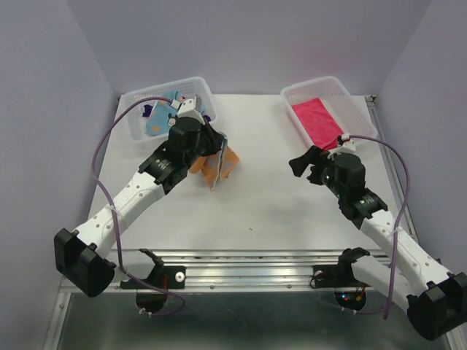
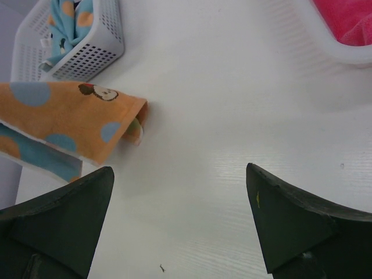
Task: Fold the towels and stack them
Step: Move the towel to the center of the board
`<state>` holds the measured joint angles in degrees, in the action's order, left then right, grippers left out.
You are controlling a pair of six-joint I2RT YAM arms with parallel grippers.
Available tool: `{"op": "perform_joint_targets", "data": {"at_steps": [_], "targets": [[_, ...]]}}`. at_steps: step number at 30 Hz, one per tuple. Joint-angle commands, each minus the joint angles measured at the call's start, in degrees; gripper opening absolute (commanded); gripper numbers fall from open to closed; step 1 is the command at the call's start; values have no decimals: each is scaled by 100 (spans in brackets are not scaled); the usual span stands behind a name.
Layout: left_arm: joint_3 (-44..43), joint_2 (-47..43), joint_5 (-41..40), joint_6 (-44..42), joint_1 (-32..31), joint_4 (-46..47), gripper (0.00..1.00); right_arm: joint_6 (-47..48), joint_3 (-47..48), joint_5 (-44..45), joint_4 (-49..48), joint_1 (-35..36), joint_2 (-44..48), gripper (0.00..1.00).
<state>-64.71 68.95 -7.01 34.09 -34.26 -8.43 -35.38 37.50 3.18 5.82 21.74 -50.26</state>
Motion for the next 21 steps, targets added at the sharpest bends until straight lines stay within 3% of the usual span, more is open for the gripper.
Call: {"op": "perform_joint_targets", "data": {"at_steps": [1, 7, 10, 11, 12, 13, 15, 19, 21], "targets": [[-542, 554, -65, -192, -317, 315, 0, 74, -102, 51, -213, -12, -45, 100], [-1727, 2864, 560, -271, -862, 254, 0, 84, -50, 174, -100, -12, -203, 100], [-2834, 4016, 953, -533, -1240, -79, 13, 40, 29, 262, 102, -12, -230, 100], [-3124, 4239, 1068, -595, -1311, -176, 20, 31, 56, 279, 173, -3, -195, 100], [-3571, 4398, 1104, -666, -1433, -307, 36, 5, 74, 288, 234, -11, -151, 100], [-3749, 4625, 983, -780, -1478, -361, 44, 4, 108, 254, 339, -12, -116, 100], [-4058, 4689, 894, -859, -1487, -519, 99, 4, 118, 201, 463, -12, 7, 100], [-3586, 4058, 157, -921, -1470, -555, 99, 4, 48, -62, 604, -3, -27, 100], [-2868, 3419, -194, -860, -1399, -354, 99, 39, 30, -194, 648, 15, -228, 100]]}}
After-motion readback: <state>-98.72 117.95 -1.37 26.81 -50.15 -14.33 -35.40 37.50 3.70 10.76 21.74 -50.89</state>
